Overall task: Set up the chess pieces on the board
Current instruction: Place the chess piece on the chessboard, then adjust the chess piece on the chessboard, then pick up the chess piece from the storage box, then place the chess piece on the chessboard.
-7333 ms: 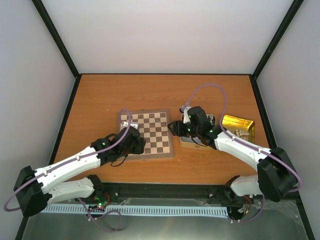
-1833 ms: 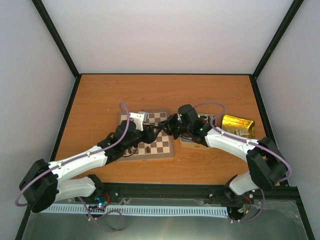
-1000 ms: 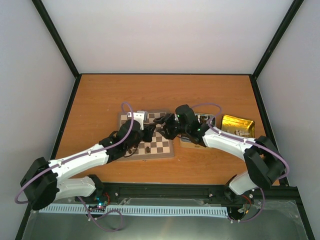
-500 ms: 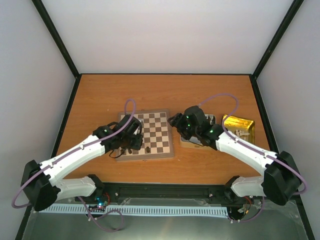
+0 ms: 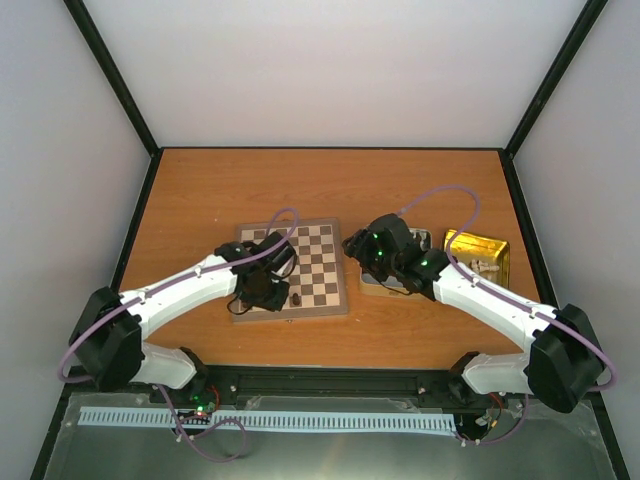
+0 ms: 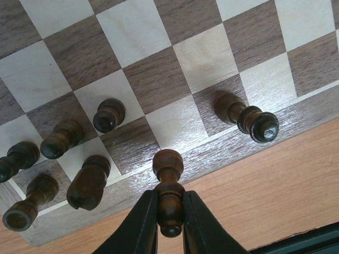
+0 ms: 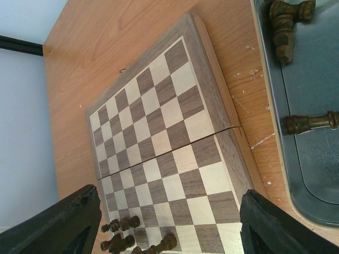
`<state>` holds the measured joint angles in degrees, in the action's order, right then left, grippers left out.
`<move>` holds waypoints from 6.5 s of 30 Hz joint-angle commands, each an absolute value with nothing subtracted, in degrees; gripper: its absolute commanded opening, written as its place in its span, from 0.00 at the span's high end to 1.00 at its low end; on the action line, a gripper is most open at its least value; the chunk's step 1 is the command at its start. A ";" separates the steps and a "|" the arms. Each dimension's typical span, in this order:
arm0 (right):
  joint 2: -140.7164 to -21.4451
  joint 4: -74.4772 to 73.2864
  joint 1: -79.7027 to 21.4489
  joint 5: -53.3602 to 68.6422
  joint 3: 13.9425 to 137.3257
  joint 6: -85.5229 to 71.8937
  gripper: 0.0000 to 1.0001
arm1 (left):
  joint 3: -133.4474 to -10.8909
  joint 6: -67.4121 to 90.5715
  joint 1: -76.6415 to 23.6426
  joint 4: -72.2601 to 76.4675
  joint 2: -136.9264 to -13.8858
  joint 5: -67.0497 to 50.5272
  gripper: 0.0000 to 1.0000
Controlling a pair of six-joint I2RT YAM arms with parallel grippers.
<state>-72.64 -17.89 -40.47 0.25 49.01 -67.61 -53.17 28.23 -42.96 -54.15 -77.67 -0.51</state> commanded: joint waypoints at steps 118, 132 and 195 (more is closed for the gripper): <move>-99.00 -33.62 -23.20 -12.88 59.71 -43.34 0.48 | -48.34 28.39 -42.01 -25.53 -58.26 10.04 0.38; -104.21 -31.33 -23.15 -12.41 61.73 -42.12 0.73 | -48.11 28.01 -41.97 -24.90 -58.71 9.50 0.38; -86.96 3.78 -44.38 18.76 54.50 -96.93 0.83 | -35.74 36.29 -42.17 6.81 -63.42 1.23 0.85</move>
